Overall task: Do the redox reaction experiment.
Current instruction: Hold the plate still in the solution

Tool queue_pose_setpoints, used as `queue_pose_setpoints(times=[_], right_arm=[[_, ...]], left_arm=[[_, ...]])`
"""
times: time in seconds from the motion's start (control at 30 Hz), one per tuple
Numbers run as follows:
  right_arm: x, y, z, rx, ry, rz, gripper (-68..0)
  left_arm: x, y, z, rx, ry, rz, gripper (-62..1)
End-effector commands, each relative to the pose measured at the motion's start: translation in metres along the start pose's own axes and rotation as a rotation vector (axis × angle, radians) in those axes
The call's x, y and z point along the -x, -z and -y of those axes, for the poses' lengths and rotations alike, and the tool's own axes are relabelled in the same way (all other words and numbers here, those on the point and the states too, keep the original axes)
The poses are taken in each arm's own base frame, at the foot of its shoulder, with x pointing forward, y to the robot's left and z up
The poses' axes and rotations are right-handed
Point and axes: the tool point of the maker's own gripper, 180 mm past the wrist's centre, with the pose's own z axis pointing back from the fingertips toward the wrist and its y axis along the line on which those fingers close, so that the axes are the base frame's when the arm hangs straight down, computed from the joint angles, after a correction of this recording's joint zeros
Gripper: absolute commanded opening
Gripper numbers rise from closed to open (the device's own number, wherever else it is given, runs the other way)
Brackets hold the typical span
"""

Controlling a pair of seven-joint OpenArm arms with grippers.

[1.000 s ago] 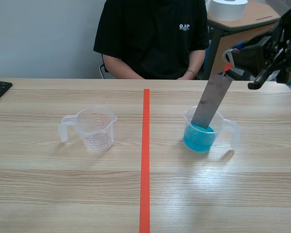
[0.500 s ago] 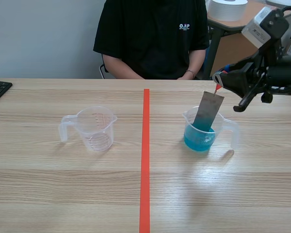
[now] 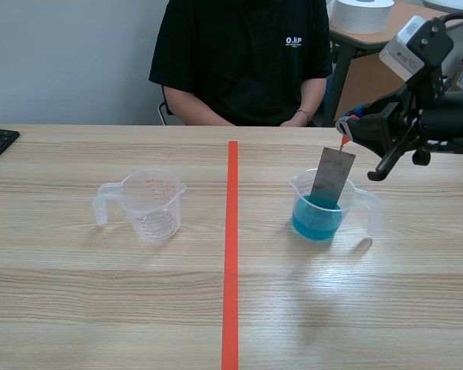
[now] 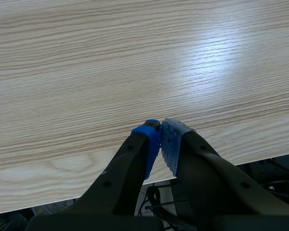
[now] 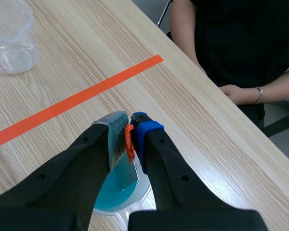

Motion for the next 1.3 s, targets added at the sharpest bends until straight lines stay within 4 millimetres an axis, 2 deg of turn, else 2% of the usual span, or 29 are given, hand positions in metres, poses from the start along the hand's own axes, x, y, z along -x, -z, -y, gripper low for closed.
queue_pose_setpoints(times=[0.0, 1.27], right_arm=[[-0.0135, -0.0009, 0.0055, 0.002, -0.028, 0.031, -65.8], [-0.0122, -0.001, 0.0057, 0.002, -0.03, 0.024, -65.8]], left_arm=[[-0.0015, -0.0022, 0.0003, -0.001, -0.004, 0.01, -56.0], [-0.0049, -0.003, 0.0031, 0.006, -0.005, 0.021, -56.0]])
